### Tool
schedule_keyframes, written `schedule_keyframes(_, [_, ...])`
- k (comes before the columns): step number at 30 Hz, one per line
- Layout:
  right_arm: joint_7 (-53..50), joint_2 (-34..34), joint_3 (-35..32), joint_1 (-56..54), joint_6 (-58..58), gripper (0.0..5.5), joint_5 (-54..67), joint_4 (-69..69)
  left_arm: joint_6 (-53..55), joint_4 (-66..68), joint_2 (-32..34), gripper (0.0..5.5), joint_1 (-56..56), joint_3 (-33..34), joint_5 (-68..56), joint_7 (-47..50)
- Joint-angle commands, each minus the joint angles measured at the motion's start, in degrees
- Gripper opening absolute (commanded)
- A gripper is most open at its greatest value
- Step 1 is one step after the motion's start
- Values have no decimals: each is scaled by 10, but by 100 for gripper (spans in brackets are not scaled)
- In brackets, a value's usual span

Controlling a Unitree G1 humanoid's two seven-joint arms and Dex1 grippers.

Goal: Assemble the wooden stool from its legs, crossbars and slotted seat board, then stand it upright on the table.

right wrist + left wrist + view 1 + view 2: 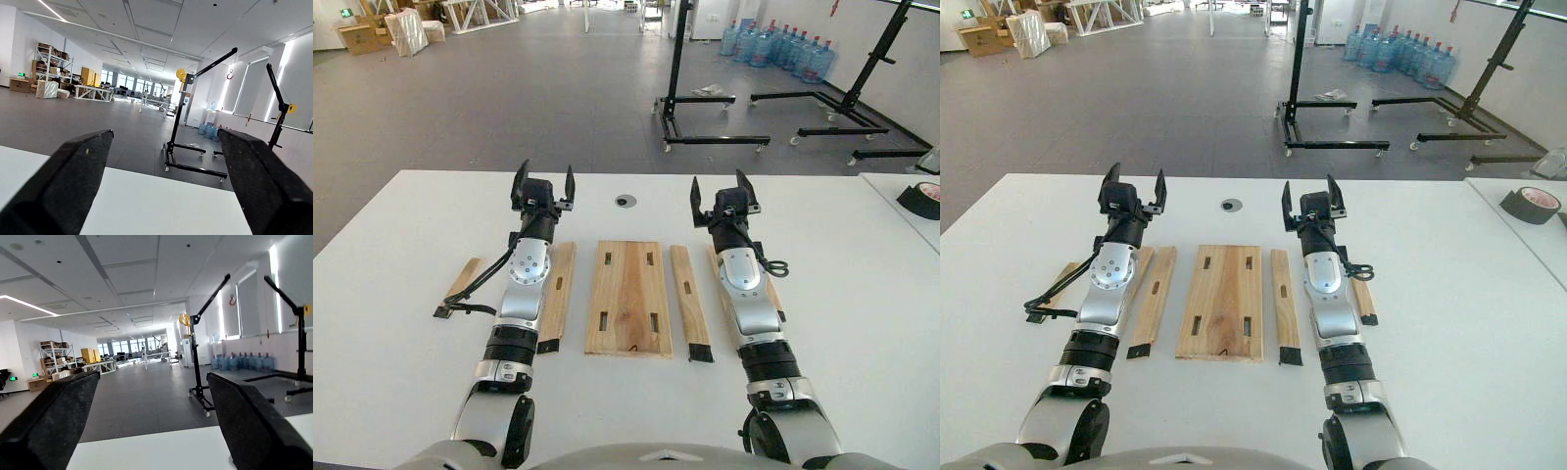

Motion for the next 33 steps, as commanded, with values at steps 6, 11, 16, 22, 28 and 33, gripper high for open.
schedule_keyframes(6, [-5, 3, -17, 1, 24, 394, 18, -2, 10, -3, -2, 402, 15, -11, -3, -9])
schedule_keyframes(11, [-1, 4, -13, 2, 19, 394, 16, -4, 1, -34, -7, 402, 27, -25, -39, -62])
schedule_keyframes(16, [1, 10, -8, 2, 20, 394, 15, -4, 19, -46, -12, 402, 37, -23, -71, -93])
schedule_keyframes(22, [1, 10, -10, 7, 24, 394, 16, -7, 25, -46, -12, 402, 36, -20, -67, -84])
schedule_keyframes(28, [4, 12, -10, 1, 29, 394, 19, -3, 11, -50, -20, 402, 41, -26, -62, -82])
schedule_keyframes(33, [12, 13, -8, 1, 31, 394, 19, -3, 23, -46, -26, 402, 43, -25, -66, -78])
